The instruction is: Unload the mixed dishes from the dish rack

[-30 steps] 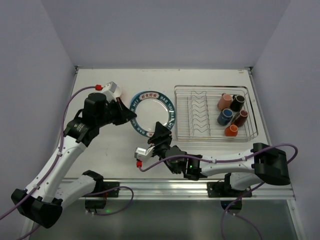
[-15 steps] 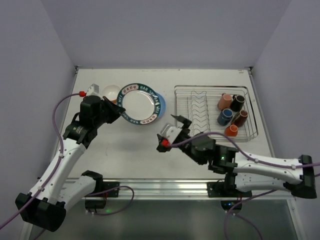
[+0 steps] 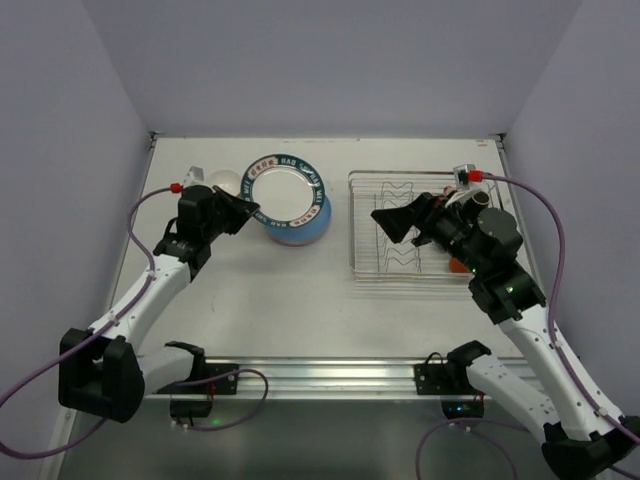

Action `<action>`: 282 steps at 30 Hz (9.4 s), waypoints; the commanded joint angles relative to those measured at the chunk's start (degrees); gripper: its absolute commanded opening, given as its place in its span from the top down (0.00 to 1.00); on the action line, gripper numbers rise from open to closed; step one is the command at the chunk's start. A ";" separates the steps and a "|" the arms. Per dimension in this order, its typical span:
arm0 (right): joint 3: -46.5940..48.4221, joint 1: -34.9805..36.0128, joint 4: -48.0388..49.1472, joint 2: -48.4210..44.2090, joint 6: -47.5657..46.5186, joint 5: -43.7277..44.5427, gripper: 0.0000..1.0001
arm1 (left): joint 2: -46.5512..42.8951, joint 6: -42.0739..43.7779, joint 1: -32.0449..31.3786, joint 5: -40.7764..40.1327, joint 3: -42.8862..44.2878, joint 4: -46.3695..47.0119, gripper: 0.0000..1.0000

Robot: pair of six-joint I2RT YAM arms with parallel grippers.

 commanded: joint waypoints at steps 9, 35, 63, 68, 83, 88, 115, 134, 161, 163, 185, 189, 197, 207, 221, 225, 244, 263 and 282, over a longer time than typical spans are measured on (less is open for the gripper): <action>-5.29 -1.11 -4.42 -12.68 -3.82 11.71 0.01 | 12.01 -0.52 1.17 -2.42 4.01 9.29 1.00; -9.16 -1.02 -3.37 -16.47 -5.49 13.38 0.01 | 25.38 5.02 -1.29 -1.81 8.60 7.24 0.72; -9.87 -1.02 -2.67 -15.95 -5.67 11.71 0.01 | 30.83 13.54 -6.74 -10.86 17.91 -8.14 0.12; -9.95 -1.02 -2.58 -15.94 -5.67 11.54 0.01 | 32.85 14.77 -7.18 -11.83 21.77 -10.42 0.16; -10.04 -1.02 -2.40 -15.68 -5.67 10.31 0.01 | 37.16 16.53 -9.46 -12.00 26.08 -13.67 0.15; -9.95 -1.02 -2.31 -15.42 -5.67 9.95 0.01 | 37.86 18.29 -9.90 -14.64 28.45 -17.01 0.00; -0.55 -2.51 -20.06 5.04 -16.21 33.07 0.01 | -5.18 36.74 -9.90 -24.04 16.34 -38.89 0.00; 8.41 -22.55 -22.44 25.44 -12.43 29.56 0.04 | -19.18 34.47 -10.34 -29.41 3.85 -34.51 0.00; 11.14 -23.88 -19.63 46.19 -13.49 31.30 0.14 | -18.04 34.29 -14.30 -29.58 3.94 -34.68 0.00; 11.23 -23.96 -19.36 46.54 -13.49 31.31 0.18 | -17.77 34.29 -14.30 -29.58 3.94 -34.59 0.00; 8.16 -23.00 -19.02 20.66 -14.02 12.36 0.90 | -21.55 35.61 -14.39 -26.96 5.34 -34.07 0.00; 2.80 -22.39 -5.27 12.02 -8.94 -16.09 0.94 | -23.47 31.40 -14.30 -4.74 6.58 -27.86 0.00; -10.37 -10.00 27.35 3.57 12.59 -31.53 1.00 | -19.63 5.06 -14.73 29.83 -15.30 43.02 0.00; -19.09 -3.23 44.97 3.30 30.79 -20.03 1.00 | -17.33 2.56 -22.29 21.41 -17.07 56.11 0.00; -15.76 6.27 34.26 4.18 34.41 -7.19 1.00 | -8.90 8.18 -27.74 18.58 -11.53 53.03 0.13; -14.88 6.97 32.49 4.97 34.15 -6.74 1.00 | -8.28 10.20 -30.37 17.44 -11.09 53.56 0.22; -15.84 10.31 38.73 5.94 38.98 -12.90 1.00 | -4.41 17.32 -32.32 20.07 -10.74 54.53 1.00; -12.68 11.19 11.16 -1.70 18.81 5.01 0.01 | -13.66 28.22 -31.62 -21.73 3.65 -7.32 1.00; -1.25 6.01 -18.23 1.28 -12.34 17.97 0.01 | 24.49 40.26 6.70 -11.57 20.64 -39.07 1.00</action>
